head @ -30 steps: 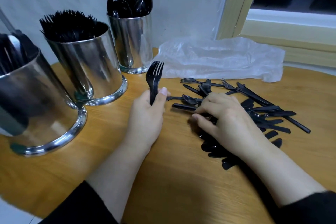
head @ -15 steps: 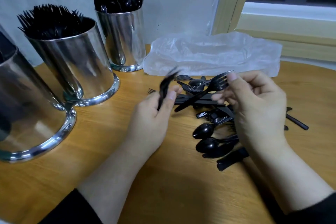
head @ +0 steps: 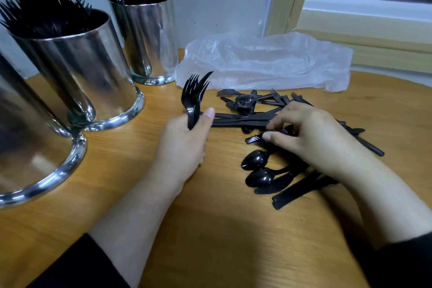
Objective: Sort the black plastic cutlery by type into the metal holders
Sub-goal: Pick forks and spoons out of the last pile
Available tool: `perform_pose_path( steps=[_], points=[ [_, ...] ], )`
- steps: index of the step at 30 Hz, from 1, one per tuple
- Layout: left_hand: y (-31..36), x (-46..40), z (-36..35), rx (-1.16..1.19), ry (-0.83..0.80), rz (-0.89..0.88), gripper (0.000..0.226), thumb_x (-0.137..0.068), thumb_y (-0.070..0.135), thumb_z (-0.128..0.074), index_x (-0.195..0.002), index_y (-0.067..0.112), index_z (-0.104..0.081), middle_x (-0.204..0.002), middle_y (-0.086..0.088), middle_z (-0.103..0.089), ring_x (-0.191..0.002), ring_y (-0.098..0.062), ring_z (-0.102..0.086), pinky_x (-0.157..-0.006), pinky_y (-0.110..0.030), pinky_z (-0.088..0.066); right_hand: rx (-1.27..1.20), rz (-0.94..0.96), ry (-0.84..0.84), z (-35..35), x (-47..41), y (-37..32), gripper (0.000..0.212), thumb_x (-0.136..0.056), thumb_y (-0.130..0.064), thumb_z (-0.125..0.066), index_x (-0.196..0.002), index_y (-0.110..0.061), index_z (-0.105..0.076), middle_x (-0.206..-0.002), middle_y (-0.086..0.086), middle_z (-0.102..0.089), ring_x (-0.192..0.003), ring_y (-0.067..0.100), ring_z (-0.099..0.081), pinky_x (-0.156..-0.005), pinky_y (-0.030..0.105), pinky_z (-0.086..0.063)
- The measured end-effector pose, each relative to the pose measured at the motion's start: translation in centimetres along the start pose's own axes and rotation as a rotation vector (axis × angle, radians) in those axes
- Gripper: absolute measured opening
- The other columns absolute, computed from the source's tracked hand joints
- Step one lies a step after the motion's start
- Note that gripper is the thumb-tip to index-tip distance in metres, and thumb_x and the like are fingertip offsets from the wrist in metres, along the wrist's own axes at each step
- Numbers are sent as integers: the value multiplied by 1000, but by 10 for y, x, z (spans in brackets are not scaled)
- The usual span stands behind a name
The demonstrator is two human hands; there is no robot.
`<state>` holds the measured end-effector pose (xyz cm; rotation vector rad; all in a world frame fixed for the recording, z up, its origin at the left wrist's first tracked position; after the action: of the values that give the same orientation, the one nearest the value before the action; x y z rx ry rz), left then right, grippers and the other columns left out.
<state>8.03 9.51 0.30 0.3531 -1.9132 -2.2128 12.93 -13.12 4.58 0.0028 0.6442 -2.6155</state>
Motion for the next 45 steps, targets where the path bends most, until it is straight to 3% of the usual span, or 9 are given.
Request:
perform_pose_path(
  steps=[7,14,21,24,28,32,35,40,45],
  points=[
    [-4,-2,-1,-63,-40,-17,29,-99,46,-59,-80,27,-69,-59,10,-53,-53,-12,-45,-58,-35,-37,248,-105,-18,-27,-4,-21,40,-81,-69,-62,-95,-32,-61,-92,-13,-49,-95,13,-49,-85,38,-31],
    [-4,0,-1,-67,-44,-29,31,-101,43,-58,-81,22,-68,-58,11,-51,-51,-11,-42,-56,-33,-36,210,-51,157,-29,-1,-23,17,-92,-42,-62,-90,-26,-68,-92,-10,-57,-92,17,-56,-86,37,-32],
    [4,4,-4,-45,-46,-85,27,-107,35,-49,-94,21,-68,-55,0,-55,-47,-13,-50,-47,-29,-44,-469,20,694,-2,8,-32,20,-92,-23,-70,-72,-23,-64,-65,-10,-63,-61,0,-52,-60,13,-37],
    [8,6,-5,-75,-31,-144,26,-108,32,-47,-99,22,-69,-71,-1,-71,-60,-14,-65,-60,-26,-56,-755,26,829,5,10,-32,20,-94,-22,-70,-75,-25,-63,-61,-11,-61,-60,2,-56,-61,19,-43],
    [8,8,-5,-137,-9,-224,26,-107,33,-47,-113,28,-72,-95,16,-77,-93,2,-71,-85,-15,-55,-982,-14,720,1,9,-34,16,-95,-18,-70,-80,-16,-64,-60,-2,-64,-61,21,-70,-61,27,-51],
    [12,15,-8,-182,-111,-263,24,-106,30,-51,-123,42,-63,-108,31,-67,-106,19,-60,-90,1,-39,-1201,-49,547,-8,7,-46,14,-94,-10,-68,-81,-9,-63,-60,10,-67,-65,32,-73,-64,33,-59],
    [13,18,-12,-266,-145,-302,19,-104,29,-53,-105,44,-64,-80,25,-65,-84,15,-62,-73,-3,-41,-1212,-41,376,-15,6,-50,11,-93,-11,-67,-84,-5,-65,-66,11,-72,-68,29,-73,-66,33,-61],
    [7,12,-9,-183,-126,-173,10,-97,39,-63,-94,31,-69,-60,20,-55,-54,2,-48,-56,-18,-40,-298,34,225,16,9,-1,8,-94,-35,-66,-89,-32,-72,-81,-15,-67,-71,3,-57,-64,10,-39],
    [0,7,-9,-164,-101,-100,29,-93,42,-69,-76,20,-60,-54,16,-52,-52,-6,-49,-62,-35,-46,-67,-4,-160,26,24,35,18,-87,-33,-73,-104,-41,-73,-106,-17,-62,-98,2,-58,-86,18,-44]
  ],
)
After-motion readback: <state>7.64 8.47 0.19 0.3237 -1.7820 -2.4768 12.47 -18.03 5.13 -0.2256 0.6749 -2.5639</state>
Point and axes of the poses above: each hand's wrist, its own x-axis away from the middle knuckle, its own z-axis out of the back of the hand, y = z × x, the point moved 1 cm from there along -x, towards the middle knuckle
